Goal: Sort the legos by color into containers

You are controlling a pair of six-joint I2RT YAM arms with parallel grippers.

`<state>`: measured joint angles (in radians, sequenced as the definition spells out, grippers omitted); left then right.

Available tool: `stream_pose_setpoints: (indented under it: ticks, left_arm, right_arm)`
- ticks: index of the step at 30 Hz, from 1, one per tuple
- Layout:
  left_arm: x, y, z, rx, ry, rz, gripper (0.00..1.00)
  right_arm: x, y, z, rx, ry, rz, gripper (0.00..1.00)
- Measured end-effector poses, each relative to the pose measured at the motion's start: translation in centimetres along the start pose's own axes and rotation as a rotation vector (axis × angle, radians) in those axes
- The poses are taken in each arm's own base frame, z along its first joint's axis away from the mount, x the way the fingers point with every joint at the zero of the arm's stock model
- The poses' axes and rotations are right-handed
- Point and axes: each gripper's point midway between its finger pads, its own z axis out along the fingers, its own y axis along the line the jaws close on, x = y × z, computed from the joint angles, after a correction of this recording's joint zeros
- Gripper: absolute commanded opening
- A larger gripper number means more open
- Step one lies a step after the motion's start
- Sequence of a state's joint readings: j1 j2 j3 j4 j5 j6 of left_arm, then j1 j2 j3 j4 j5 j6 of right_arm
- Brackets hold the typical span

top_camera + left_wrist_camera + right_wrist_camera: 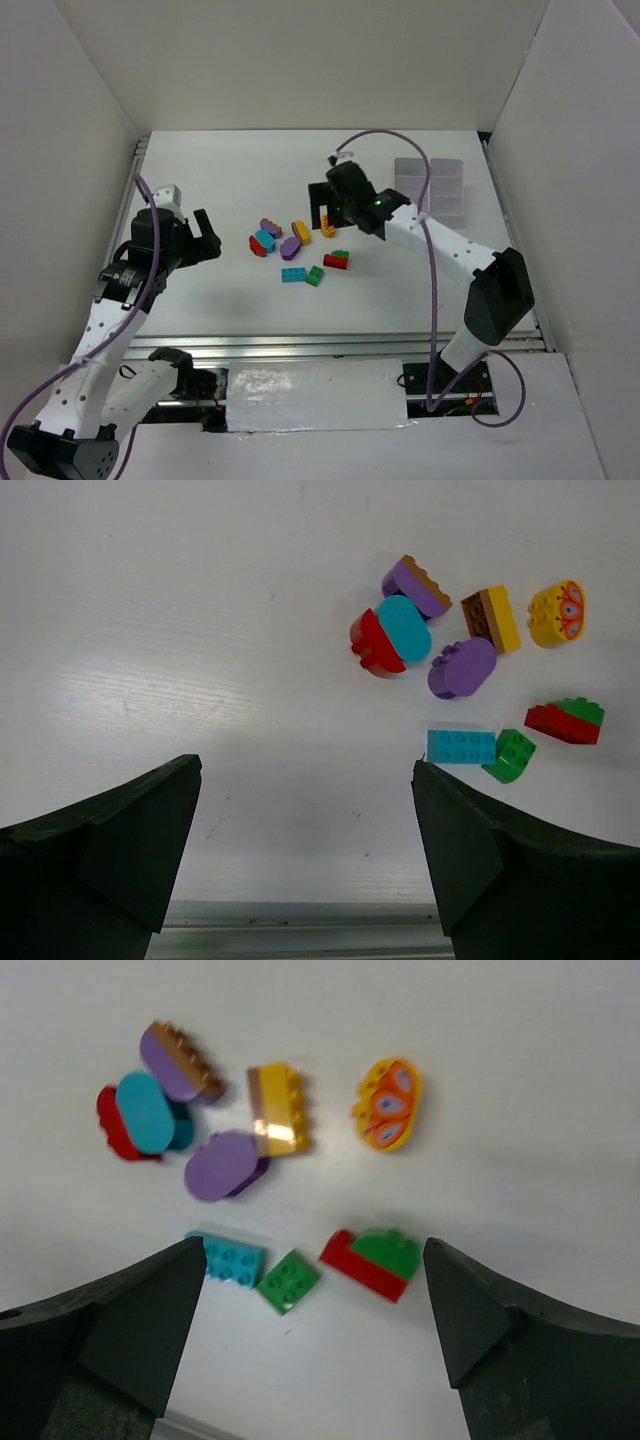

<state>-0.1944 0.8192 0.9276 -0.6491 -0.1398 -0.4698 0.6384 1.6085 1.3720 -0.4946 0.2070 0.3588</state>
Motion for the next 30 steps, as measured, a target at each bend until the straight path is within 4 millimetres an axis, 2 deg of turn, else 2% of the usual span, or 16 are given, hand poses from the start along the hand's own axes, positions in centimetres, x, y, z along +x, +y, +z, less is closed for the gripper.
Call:
stream_pose_setpoints:
  ticks: [1,3,7,8,10,19,27,30]
  left_arm:
    - [0.0,0.4,0.0,-0.023,-0.003,-0.005,0.99]
    - [-0.1,0.9,-0.2,-0.051,-0.014,-0.008,0.99]
    - [-0.4,1.1,-0.5,-0.059,-0.032,-0.01,1.0]
    - [-0.4,1.1,-0.6,-0.057,-0.033,-0.01,0.99]
    - [-0.4,1.1,-0.7,-0.053,-0.036,-0.01,1.0]
    - [-0.4,0.6,-0.9,-0.023,-0.035,-0.009,1.0]
    - [-0.3,0.2,-1.1,0.001,-0.033,-0.008,1.0]
    - [-0.3,0.1,-1.2,0.006,-0.036,-0.007,1.0]
  right_arm:
    - [1.4,1.7,-0.2,-0.024,0.024,-0.001,0.88]
    - [4.1,3.4,-0.3,-0.024,0.063,0.044,0.86]
    - [9.4,3.7,0.2,0.072,0.116,0.154,0.83]
    - [10.4,3.6,0.5,0.102,0.126,0.177,0.79]
    - [11.6,3.7,1.2,0.144,0.139,0.214,0.76]
    - [14.9,4.1,4.5,0.243,0.182,0.304,0.73]
    - [16.0,4.4,6.1,0.275,0.201,0.34,0.67]
    - [16.0,4.4,6.1,0.278,0.199,0.35,0.59]
